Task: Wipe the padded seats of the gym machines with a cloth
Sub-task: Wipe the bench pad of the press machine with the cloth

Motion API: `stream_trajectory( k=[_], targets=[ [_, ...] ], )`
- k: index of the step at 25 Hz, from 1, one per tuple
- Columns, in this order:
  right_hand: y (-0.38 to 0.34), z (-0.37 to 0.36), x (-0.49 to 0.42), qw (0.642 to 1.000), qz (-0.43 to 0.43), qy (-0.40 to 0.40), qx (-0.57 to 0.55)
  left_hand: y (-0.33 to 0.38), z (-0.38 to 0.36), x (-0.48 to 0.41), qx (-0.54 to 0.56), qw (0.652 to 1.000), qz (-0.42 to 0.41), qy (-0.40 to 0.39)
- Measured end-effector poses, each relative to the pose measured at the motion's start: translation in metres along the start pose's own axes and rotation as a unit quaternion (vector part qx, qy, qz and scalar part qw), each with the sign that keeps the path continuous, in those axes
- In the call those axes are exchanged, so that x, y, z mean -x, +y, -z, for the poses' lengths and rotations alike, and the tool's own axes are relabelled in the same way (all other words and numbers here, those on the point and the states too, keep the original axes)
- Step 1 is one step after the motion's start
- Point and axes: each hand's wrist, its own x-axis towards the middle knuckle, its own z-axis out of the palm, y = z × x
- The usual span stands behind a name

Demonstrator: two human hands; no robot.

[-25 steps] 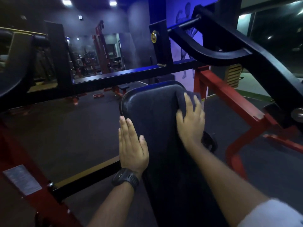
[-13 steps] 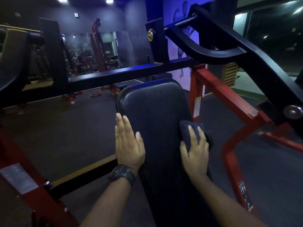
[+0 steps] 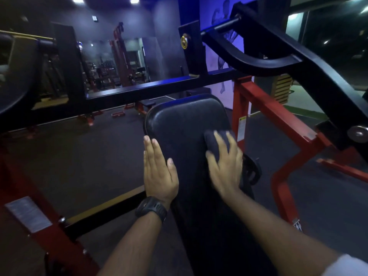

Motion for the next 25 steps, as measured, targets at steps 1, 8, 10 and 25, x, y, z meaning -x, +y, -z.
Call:
stream_trajectory(
  k=[1,8,10,25],
  targets=[
    [-0.022,0.002,-0.022,0.998,-0.045,-0.014,-0.03,0.0,0.0,0.001,0.0,1.0,-0.001,-0.001],
    [-0.021,-0.009,0.009,0.966,0.255,-0.016,0.027,-0.002,0.001,0.0,0.021,1.0,-0.01,0.003],
    [-0.05,-0.01,-0.035,0.993,0.117,-0.005,-0.008,-0.001,0.001,0.001,0.023,1.0,0.0,-0.004],
    [-0.016,-0.017,0.031,0.963,0.267,0.016,0.035,-0.001,0.004,0.003,0.054,0.998,0.005,-0.011]
  ],
)
